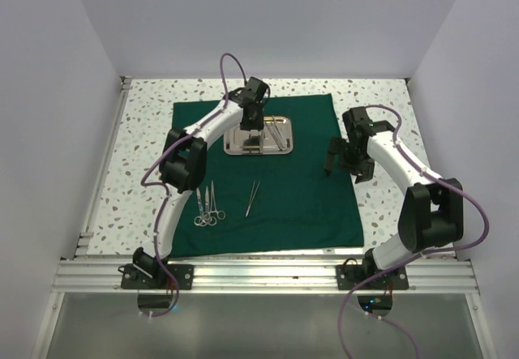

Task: Open and lay out the surgical kit
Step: Pick up the medical item from the container.

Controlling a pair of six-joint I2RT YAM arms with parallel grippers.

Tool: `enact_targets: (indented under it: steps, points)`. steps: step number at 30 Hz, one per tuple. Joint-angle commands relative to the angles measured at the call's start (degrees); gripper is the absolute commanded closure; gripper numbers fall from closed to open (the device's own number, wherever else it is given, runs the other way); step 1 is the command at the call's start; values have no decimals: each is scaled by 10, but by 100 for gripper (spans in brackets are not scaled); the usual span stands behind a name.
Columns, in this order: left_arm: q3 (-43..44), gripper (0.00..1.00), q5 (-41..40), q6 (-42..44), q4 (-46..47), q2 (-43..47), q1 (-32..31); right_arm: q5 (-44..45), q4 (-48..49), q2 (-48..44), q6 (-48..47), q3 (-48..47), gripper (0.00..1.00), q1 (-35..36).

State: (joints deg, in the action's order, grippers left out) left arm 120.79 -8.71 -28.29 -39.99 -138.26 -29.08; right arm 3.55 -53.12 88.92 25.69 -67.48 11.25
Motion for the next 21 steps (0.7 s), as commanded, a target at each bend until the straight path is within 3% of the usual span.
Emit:
enact_targets:
  steps: [1, 21]
  points:
    - [48, 61, -6, 14, -8, -12, -7, 6, 8, 8, -13, -8, 7, 3]
    - [40, 67, -57, 26, -35, -49, -24, 1, 13, 32, -22, -19, 7, 1]
